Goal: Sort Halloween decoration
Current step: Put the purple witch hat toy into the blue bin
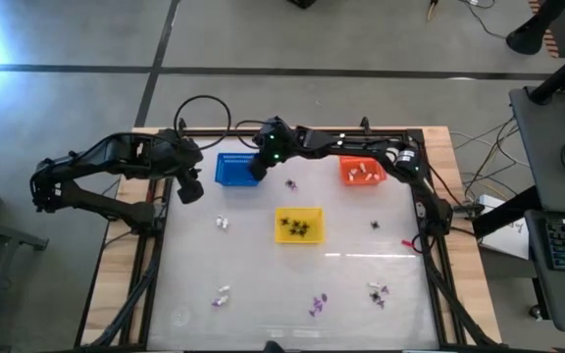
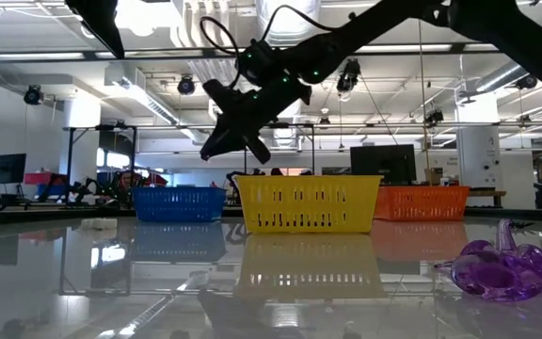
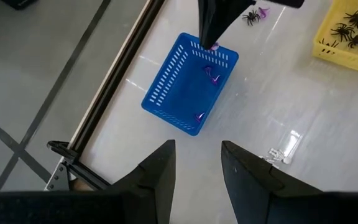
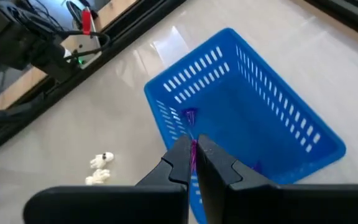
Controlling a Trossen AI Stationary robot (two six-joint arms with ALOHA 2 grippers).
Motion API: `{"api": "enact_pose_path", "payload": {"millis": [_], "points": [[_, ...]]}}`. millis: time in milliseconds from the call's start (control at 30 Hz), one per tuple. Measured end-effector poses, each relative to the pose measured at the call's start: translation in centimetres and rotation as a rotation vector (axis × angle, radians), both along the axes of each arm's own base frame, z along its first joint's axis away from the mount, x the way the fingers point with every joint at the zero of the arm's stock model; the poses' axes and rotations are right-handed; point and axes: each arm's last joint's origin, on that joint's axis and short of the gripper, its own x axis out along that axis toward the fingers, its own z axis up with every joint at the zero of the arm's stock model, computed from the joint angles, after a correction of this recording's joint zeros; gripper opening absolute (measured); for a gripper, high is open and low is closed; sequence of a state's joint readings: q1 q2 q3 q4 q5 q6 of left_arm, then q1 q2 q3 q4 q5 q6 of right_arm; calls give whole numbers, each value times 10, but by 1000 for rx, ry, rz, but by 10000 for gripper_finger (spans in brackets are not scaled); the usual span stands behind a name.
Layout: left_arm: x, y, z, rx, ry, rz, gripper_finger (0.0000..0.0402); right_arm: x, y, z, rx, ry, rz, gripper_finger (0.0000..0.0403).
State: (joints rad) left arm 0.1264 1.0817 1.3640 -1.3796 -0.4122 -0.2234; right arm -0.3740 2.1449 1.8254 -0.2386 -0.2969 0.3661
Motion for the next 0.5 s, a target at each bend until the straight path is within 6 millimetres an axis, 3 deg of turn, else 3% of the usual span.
{"api": "enact_pose_path", "payload": {"millis": [167,500], "points": [[1,0,0,-3,-1,6,112,9,-4,2,-37,52,45,9],[1,0,0,-15,-14,30,112,22,-7,-14,-18,121,120,9]]}}
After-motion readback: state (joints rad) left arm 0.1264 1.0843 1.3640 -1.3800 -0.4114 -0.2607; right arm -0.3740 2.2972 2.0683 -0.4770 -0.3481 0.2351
